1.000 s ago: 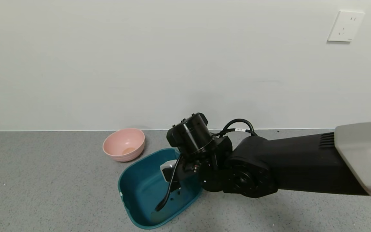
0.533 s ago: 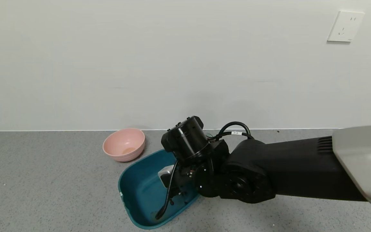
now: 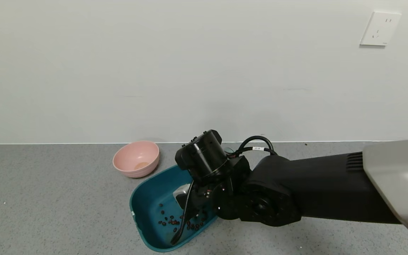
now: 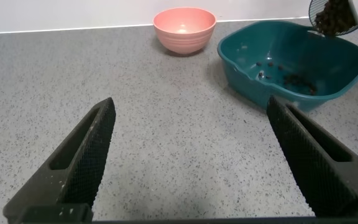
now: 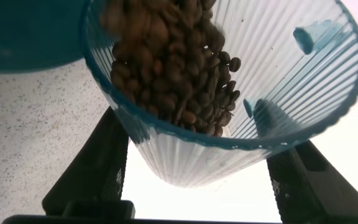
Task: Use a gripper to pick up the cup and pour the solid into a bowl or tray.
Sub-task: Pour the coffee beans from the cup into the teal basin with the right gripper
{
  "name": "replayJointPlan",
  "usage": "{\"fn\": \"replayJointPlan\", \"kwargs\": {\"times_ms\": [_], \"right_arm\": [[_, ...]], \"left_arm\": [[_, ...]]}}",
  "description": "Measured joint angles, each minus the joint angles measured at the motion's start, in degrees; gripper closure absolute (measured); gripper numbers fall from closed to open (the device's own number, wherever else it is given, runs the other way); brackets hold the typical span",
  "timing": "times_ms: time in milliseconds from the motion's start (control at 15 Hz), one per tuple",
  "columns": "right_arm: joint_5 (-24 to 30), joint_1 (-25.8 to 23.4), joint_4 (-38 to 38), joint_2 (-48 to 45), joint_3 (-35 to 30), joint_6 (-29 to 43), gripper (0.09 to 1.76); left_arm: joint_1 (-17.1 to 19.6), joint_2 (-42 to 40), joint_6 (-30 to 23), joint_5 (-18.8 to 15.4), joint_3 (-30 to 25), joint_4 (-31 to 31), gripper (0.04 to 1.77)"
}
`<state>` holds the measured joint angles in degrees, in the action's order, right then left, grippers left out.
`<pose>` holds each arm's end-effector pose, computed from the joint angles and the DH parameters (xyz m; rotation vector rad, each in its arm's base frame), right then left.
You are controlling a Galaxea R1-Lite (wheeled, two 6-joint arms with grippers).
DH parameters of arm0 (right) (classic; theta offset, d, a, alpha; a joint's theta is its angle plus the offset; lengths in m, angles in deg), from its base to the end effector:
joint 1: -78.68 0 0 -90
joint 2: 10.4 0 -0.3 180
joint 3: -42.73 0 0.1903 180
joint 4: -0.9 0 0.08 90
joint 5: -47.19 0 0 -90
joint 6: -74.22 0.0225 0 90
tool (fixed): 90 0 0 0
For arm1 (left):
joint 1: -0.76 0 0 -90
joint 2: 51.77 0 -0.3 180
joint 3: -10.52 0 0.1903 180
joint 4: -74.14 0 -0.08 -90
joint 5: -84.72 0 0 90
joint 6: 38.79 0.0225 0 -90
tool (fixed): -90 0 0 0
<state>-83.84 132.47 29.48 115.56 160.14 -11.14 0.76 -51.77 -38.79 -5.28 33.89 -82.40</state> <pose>0.2728 0.3476 0.1560 -1.9329 0.2073 0.5327 -0.0228 0.0000 0.0753 0.0000 0.0016 0.0000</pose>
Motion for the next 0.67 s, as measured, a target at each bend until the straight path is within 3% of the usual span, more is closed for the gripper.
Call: {"fn": "replayJointPlan", "kwargs": {"times_ms": [667], "right_arm": [[0.5,0.1,-0.4,0.0,0.2,3.3,0.53]], "left_arm": [[0.0,0.0,0.0,0.0,0.0,0.0,0.06]]}}
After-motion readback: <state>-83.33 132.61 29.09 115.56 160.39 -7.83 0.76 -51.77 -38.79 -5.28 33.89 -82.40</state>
